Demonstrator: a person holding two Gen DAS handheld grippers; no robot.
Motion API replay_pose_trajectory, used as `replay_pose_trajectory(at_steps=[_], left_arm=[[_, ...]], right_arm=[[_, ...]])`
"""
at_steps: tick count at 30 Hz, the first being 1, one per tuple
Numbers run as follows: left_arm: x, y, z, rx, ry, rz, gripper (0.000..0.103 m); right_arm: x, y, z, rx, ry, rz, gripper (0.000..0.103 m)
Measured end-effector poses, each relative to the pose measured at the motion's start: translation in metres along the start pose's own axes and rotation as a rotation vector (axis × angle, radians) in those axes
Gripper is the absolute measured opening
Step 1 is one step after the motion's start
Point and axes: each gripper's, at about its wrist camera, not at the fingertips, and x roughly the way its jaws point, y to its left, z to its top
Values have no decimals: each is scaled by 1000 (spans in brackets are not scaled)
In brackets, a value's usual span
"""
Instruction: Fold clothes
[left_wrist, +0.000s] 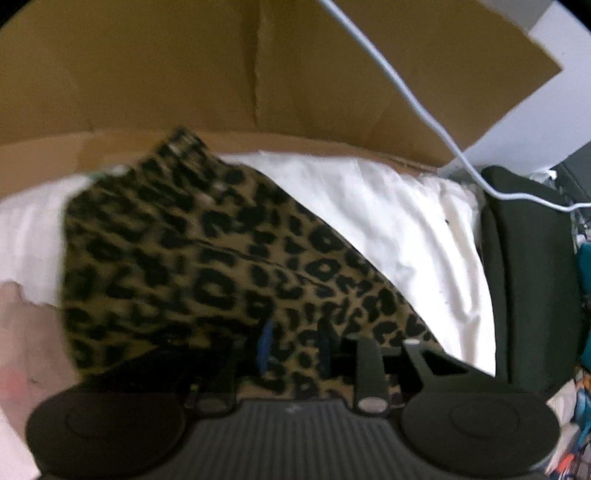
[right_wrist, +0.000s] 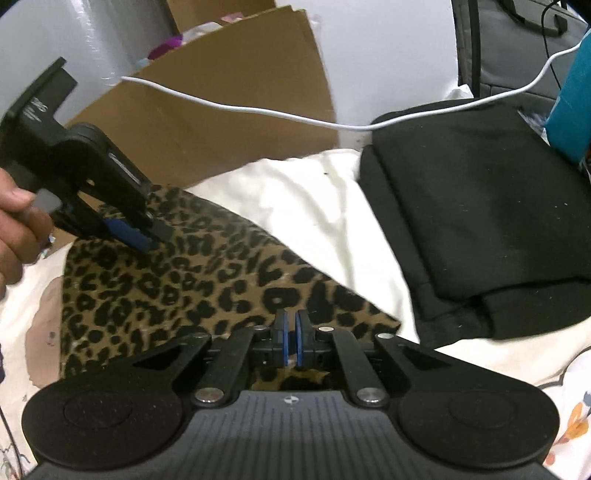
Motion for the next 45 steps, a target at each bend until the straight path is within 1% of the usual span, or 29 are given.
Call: replay_pose_trajectory(at_steps=[3,4,5,8,10,11,13,16,17,19,24,28,31,33,34,37,38,39,41,45], left_arm=[[-28,21,8,27,-37,3,30],[-41,23,3,36,-47,6,30],[-54,25,-3,45,-56,9,30],[-62,42,-20,40,-74,13,30],[-72,50,-45,55,-79,-5,30],[-71,55,-52,73,-82,-9,30],[-105,62,-65,108,-106,13,30],[-102,74,-75,115,-151,7,28],[-101,78,-76,107,-159,-8,28],[-96,86,-74,85,-171,-33,28],[-67,84,-61,51,-195,-62,28],[-45,85,-48,20,-185,-42,28],[-26,87,-47,-8,-152,-9,27],[-20,84,-47,-8,-157,5,27],[-19,80,-45,6,-157,24,27],[-23,54,-34,102,-116,127,26],[-29,46,-30,131,-105,149,21],[-36,40,-27,149,-108,152,19],[-53,33,-22,169,-129,129,19],[-75,21,-11,192,-161,94,19]], right_arm=[[0,5,0,16,-10,13,4],[0,6,0,22,-13,13,4],[0,7,0,28,-17,12,4],[3,12,-2,23,-9,14,4],[6,15,-4,11,1,12,4],[7,16,-6,3,9,13,4],[9,18,-11,-26,19,3,4],[10,14,-16,-48,34,-27,4],[10,11,-18,-49,42,-40,4],[11,6,-21,-52,57,-63,4],[12,-4,-26,-76,77,-88,4],[15,-7,-26,-68,91,-90,7],[17,-6,-26,-75,99,-96,8],[19,-7,-25,-77,99,-98,9],[19,-7,-26,-75,99,-97,9],[20,-9,-26,-75,97,-93,9],[19,-9,-26,-79,97,-93,9],[18,-8,-26,-82,97,-94,9],[15,-8,-25,-83,90,-94,9],[7,2,-23,-150,43,-69,8]])
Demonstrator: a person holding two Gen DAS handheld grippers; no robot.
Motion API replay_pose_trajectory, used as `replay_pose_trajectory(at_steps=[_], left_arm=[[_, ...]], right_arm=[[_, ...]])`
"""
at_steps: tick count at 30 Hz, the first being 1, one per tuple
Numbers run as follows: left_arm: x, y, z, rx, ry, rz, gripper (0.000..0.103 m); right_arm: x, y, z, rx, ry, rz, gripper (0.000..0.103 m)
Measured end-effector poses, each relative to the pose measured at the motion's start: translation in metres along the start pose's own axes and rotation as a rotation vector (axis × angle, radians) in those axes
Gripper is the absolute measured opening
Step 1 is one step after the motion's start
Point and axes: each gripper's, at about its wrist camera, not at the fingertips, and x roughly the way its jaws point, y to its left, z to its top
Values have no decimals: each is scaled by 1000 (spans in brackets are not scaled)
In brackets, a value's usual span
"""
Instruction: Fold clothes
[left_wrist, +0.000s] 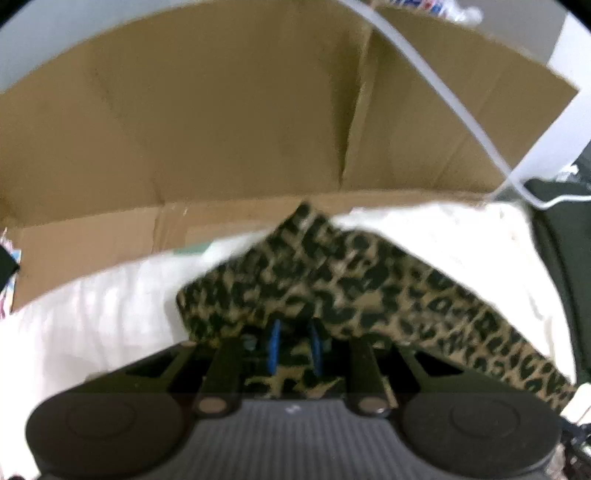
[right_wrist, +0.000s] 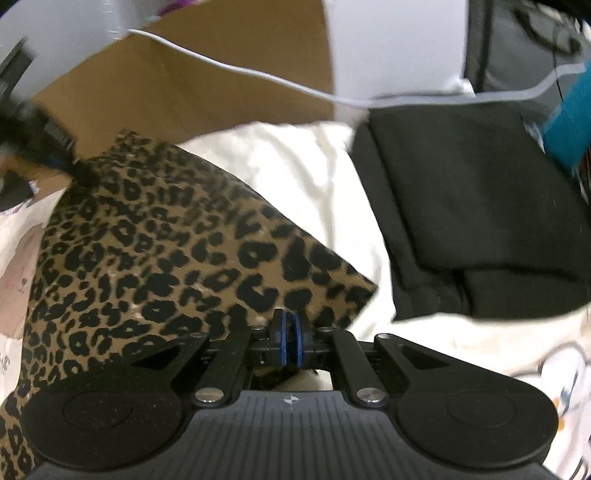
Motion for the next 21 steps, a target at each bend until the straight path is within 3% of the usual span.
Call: replay_pose_trajectory(at_steps=[5,11,14,21], left_arm=[[16,-12,13,31,54,17,14],[62,-19,17,41,163,72,8],[71,-22,22,28,151,84,2],[69,-23,29,-17,118,98,2]], right_arm=[[3,0,8,25,-19,45,8],[19,-10,4,10,41,43,10],[20,-14,1,-32,46,61,10],[18,-21,1,-51,42,63,9]])
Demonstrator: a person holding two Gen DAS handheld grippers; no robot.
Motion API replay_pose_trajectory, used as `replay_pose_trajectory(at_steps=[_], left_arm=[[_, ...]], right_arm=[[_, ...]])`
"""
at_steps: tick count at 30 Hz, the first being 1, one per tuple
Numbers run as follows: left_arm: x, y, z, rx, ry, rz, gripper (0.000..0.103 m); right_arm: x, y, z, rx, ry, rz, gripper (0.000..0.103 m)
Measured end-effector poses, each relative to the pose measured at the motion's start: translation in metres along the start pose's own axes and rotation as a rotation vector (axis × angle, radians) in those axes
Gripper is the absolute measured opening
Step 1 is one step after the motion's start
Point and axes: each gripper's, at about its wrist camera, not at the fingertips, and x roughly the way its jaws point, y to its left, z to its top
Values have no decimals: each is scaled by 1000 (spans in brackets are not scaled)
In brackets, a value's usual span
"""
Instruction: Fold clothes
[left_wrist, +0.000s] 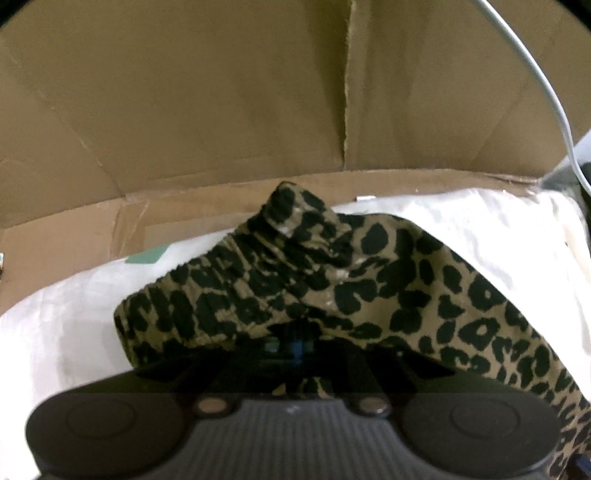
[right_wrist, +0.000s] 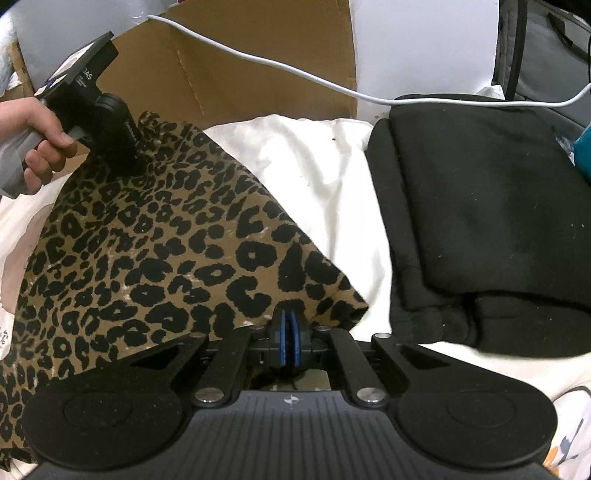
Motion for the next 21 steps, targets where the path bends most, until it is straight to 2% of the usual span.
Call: replay_pose_trajectory(at_steps=[5,8,13,18,21], left_arm=[[-16,12,10,-41,22,-50,3],[-42,16,9,5,-6,-45,8],[-73,23,1,65,-7,-77,8],[-81,20,-26,113,5,-149,8],[-69,16,-45,149,22,-154,8]], right_arm=[[-5,-3,-3,45,7,-11,9],[-10,-8,-7,80,7,-22,9],[-14,-7,-7,116,5,-47,9],[-22,4,-4,117,-34,-32,9],[-22,16,-3,92,-36,0,9]])
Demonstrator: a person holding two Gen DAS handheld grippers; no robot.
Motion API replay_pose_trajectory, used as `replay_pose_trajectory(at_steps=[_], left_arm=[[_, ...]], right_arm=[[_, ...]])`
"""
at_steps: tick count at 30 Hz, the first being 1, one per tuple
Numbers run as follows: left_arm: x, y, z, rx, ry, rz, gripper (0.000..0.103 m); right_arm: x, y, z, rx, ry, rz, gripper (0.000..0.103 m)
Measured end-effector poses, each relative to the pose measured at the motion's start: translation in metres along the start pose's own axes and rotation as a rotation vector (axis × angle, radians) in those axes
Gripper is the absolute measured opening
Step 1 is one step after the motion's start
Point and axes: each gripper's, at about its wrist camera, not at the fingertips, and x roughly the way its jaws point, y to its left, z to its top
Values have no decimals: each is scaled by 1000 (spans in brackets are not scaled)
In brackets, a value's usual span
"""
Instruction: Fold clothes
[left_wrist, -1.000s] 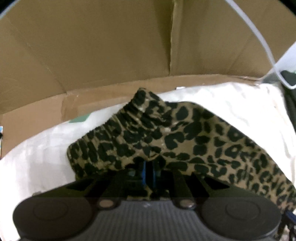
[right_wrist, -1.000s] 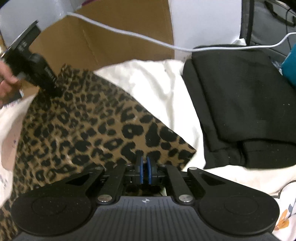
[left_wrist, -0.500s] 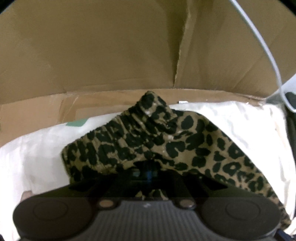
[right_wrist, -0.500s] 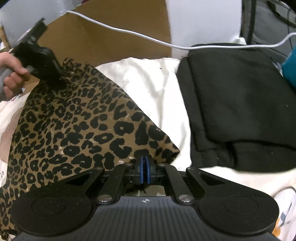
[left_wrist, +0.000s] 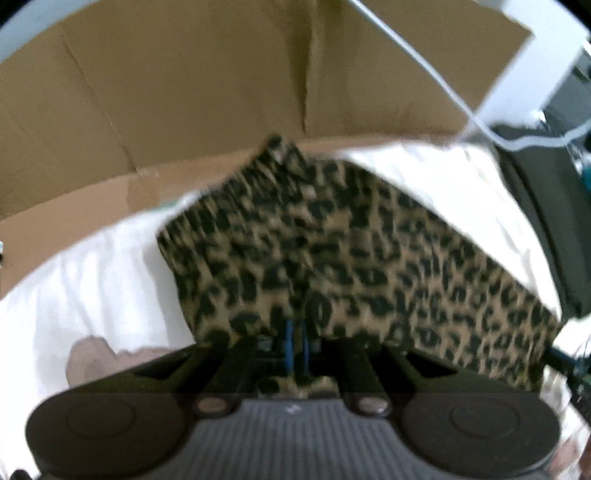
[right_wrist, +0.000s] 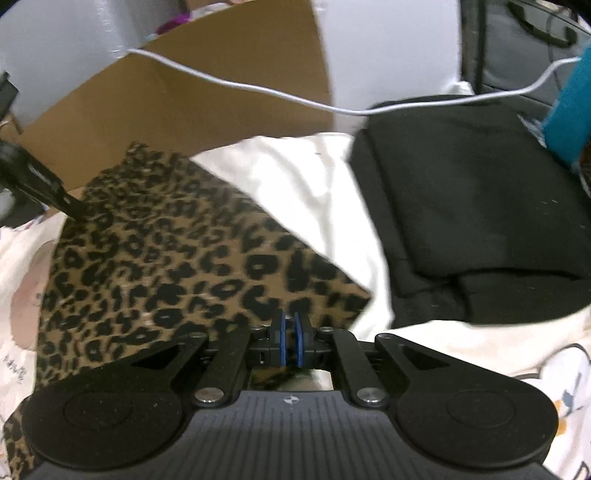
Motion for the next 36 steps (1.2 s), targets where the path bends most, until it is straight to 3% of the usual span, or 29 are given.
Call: replay_pose_trajectory(at_steps=[3,8,12,17,22,28,32,36], left_arm=[[21,3,-16,-11,20,13,8],[36,8,-29,-45,-38,24,8],[28,5,-32,-30,-70,35,8],[9,8,-44,-9,-40,28,13],[-5,16,-63,2,-14,26,13],[-14,26,-84,8,-42,-26,13],[0,17,-98,47,-24,-65,14],[26,13,-103,61,-5,-23,18]], right_arm=[[3,14,-3,-31,17,35,9],[6,31,-10,-48,47,62,9],[5,47,-17,-71,58,98,10],[4,62,-26,-67,75,125,23],[0,74,-31,-59,82,154,23],[1,99,-33,-87,85,187,23],[3,112,-41,-143,112,209,30],[5,113,-58,-190,158,193,30]])
